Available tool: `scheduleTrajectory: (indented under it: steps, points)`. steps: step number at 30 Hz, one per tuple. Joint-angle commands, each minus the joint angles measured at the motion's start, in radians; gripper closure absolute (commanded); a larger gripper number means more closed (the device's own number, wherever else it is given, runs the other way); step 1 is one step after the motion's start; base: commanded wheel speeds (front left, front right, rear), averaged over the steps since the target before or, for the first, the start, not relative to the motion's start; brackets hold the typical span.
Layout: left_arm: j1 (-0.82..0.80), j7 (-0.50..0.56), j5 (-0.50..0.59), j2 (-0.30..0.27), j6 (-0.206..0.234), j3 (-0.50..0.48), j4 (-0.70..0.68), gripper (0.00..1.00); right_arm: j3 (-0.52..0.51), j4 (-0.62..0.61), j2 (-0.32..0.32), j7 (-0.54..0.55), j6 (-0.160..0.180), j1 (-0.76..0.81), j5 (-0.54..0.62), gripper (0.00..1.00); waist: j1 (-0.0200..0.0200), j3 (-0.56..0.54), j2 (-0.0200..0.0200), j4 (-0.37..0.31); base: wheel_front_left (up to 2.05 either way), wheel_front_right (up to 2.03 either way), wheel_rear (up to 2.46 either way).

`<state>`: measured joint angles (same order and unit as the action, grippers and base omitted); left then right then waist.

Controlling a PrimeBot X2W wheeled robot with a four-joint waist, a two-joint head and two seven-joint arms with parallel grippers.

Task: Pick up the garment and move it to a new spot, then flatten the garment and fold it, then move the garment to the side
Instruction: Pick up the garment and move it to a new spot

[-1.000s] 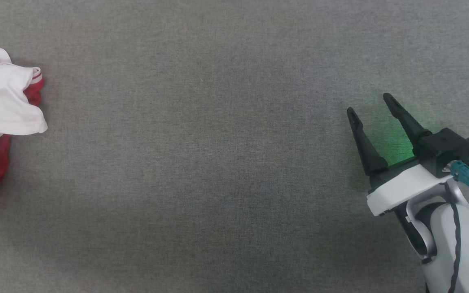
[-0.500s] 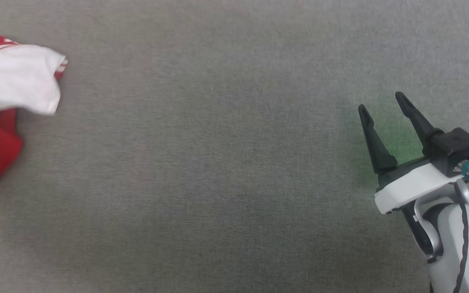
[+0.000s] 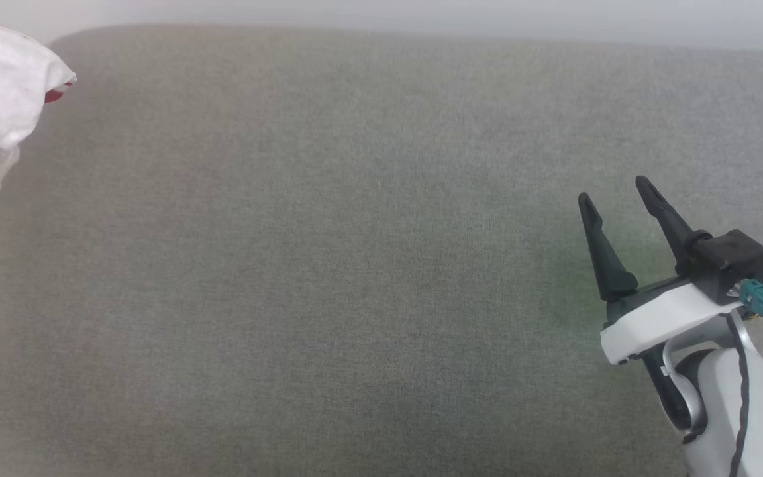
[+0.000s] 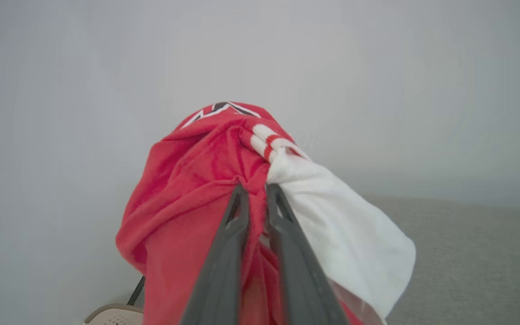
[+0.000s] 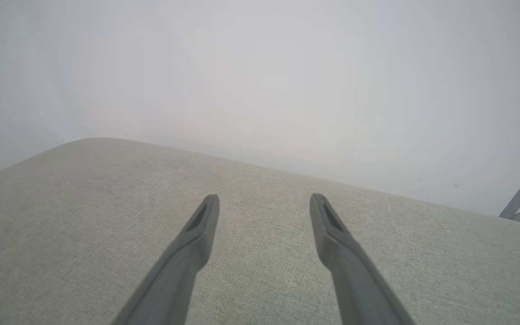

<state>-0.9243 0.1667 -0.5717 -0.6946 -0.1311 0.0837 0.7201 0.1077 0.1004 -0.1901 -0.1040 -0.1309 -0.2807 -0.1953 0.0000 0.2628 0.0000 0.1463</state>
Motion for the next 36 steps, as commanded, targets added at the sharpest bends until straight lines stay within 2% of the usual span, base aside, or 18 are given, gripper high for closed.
scheduleTrajectory:
  steps: [1, 8, 17, 28, 36]
  points:
    - [0.017, 0.022, -0.016, -0.01, 0.004, -0.001, -0.04, 1.0, 0.003, 0.003, 0.006, -0.008, 0.0, 0.003, -0.005, 0.0, 0.0, -0.021, 0.0, 0.0, 0.0, 0.0, 0.0]
    - [0.106, 0.17, -0.052, -0.045, 0.054, -0.019, -0.285, 1.0, -0.006, 0.022, 0.005, -0.033, 0.0, -0.01, -0.019, 0.0, 0.0, -0.049, 0.0, -0.042, 0.0, 0.0, 0.0]
    - [0.26, 0.318, -0.092, -0.056, 0.144, -0.031, -0.613, 1.0, -0.063, 0.043, -0.004, -0.059, 0.0, -0.02, -0.017, 0.0, 0.0, -0.036, 0.0, -0.158, 0.0, 0.0, 0.0]
    - [0.332, 0.419, -0.102, -0.001, 0.201, 0.042, -0.81, 1.0, -0.117, 0.076, 0.025, -0.096, 0.0, -0.02, -0.007, 0.0, 0.0, 0.006, 0.0, -0.316, 0.0, 0.0, 0.0]
    - [0.384, 0.482, -0.085, 0.066, 0.225, 0.16, -0.888, 1.0, -0.121, 0.101, 0.06, -0.125, 0.0, 0.001, 0.002, 0.0, 0.0, 0.03, 0.0, -0.384, 0.0, 0.0, 0.0]
